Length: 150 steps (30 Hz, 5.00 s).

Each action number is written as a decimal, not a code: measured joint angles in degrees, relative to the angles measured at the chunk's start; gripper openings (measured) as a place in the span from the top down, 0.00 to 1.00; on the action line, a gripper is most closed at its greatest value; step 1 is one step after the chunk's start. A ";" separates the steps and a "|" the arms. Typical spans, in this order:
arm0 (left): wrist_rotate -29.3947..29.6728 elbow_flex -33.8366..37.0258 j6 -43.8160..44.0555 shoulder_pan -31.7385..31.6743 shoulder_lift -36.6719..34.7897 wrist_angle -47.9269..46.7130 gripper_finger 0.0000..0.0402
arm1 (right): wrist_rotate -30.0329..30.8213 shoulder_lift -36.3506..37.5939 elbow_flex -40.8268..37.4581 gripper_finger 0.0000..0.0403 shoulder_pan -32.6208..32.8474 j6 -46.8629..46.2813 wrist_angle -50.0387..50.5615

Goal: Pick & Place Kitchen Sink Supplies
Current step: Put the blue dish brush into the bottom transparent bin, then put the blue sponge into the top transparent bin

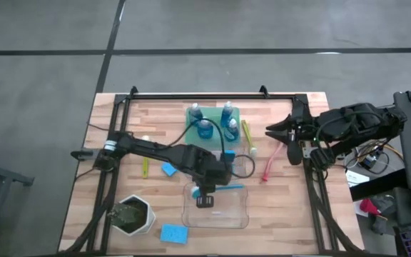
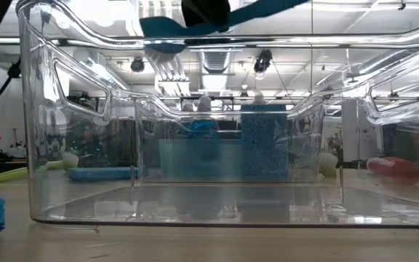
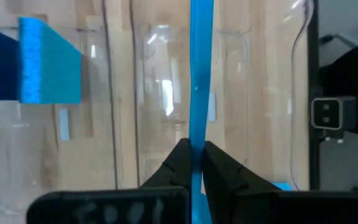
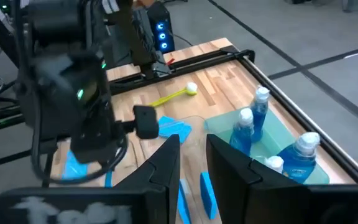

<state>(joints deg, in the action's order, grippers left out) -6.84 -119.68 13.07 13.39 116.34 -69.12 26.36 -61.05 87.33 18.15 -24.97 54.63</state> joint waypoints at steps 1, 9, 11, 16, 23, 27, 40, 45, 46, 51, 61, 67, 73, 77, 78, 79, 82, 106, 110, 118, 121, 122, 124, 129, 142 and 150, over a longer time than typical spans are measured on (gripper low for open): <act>0.19 0.00 -0.15 0.18 0.54 0.13 0.96 | 0.61 0.19 -0.02 0.81 0.00 0.10 0.02; 1.73 -0.02 -1.68 1.48 3.70 0.25 0.95 | 3.87 1.08 -0.02 0.81 -0.02 2.28 0.00; 1.92 -0.02 -1.65 1.62 4.28 0.17 0.95 | 4.47 1.28 -0.02 0.82 -0.04 2.66 0.00; 2.09 0.07 -1.55 1.87 5.47 0.64 0.95 | 5.34 1.72 -0.02 0.83 -0.04 3.61 0.00; 2.66 0.07 -3.41 2.25 7.33 0.82 0.95 | 5.39 2.07 -0.02 0.81 -0.04 4.22 -0.04; 2.62 0.13 -3.19 2.39 8.56 1.12 0.95 | 5.38 2.07 -0.02 0.80 -0.04 4.22 -0.05; 3.45 1.16 -3.35 2.45 11.14 2.05 0.95 | 5.78 2.05 -0.02 0.82 -0.04 4.63 -0.07; 3.45 1.88 -3.22 2.47 11.49 2.31 0.95 | 5.80 2.05 -0.02 0.82 -0.04 4.65 -0.09; 3.47 1.88 -3.21 2.47 11.53 2.53 0.95 | 5.80 2.05 -0.02 0.81 -0.04 4.64 -0.09; 3.51 1.88 -3.30 2.47 11.60 3.87 0.95 | 5.97 2.05 -0.02 0.80 -0.04 4.63 -0.09; 3.41 3.21 -3.64 2.59 11.61 4.69 0.95 | 6.60 2.05 -0.02 0.81 -0.04 4.92 -0.09; 3.45 4.76 -3.02 2.65 11.66 5.58 0.95 | 6.63 2.05 -0.02 0.81 -0.04 5.09 -0.09; 4.47 6.38 -2.90 2.65 11.66 8.39 0.95 | 6.69 2.05 -0.02 0.79 -0.04 5.27 -0.09; 4.47 6.84 -2.96 2.65 11.66 8.76 0.95 | 6.72 2.05 -0.02 0.79 -0.04 5.34 -0.09; 4.47 7.00 -3.00 2.65 11.66 8.77 0.95 | 6.72 2.05 -0.02 0.79 -0.04 5.44 -0.09; 4.47 7.32 -3.09 2.65 11.66 8.89 0.95 | 6.74 2.05 -0.02 0.79 -0.04 5.46 -0.09; 4.47 8.64 -3.72 2.65 11.66 9.76 0.95 | 6.81 2.05 -0.02 0.81 -0.04 5.51 -0.09; 4.37 9.40 -3.75 2.54 11.66 11.05 0.95 | 6.79 2.03 -0.02 0.82 -0.04 5.51 -0.50; 4.36 9.40 -2.88 2.49 11.66 11.05 0.89 | 6.79 2.03 -0.02 0.82 -0.04 5.53 -0.50; 4.36 9.40 -2.00 2.49 11.64 11.02 0.75 | 6.79 2.03 -0.02 0.79 -0.04 5.57 -0.52; 4.26 9.40 -1.53 2.49 11.33 10.62 0.74 | 6.76 2.03 -0.02 0.78 -0.04 5.72 -0.52; 3.93 9.40 -1.08 2.49 11.08 10.59 0.73 | 6.76 2.03 -0.02 0.78 -0.04 5.70 -0.52; 2.86 9.40 -0.52 2.49 10.21 9.98 0.73 | 6.76 2.03 -0.02 0.78 -0.04 5.71 -0.52; 2.66 8.46 -0.41 2.47 7.78 6.20 0.74 | 6.74 2.05 -0.02 0.80 -0.07 5.84 -0.50; 8.37 8.31 6.59 0.90 -4.58 5.63 0.74 | 6.76 1.80 -0.02 0.80 -0.07 0.97 -0.35; 12.78 8.33 13.55 -2.42 -11.87 6.69 0.74 | 8.66 1.75 -0.04 0.84 -0.11 -18.30 6.67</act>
<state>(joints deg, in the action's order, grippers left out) 5.93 -111.35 26.63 10.97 104.47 -62.43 35.02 -59.31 87.29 18.04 -43.27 61.30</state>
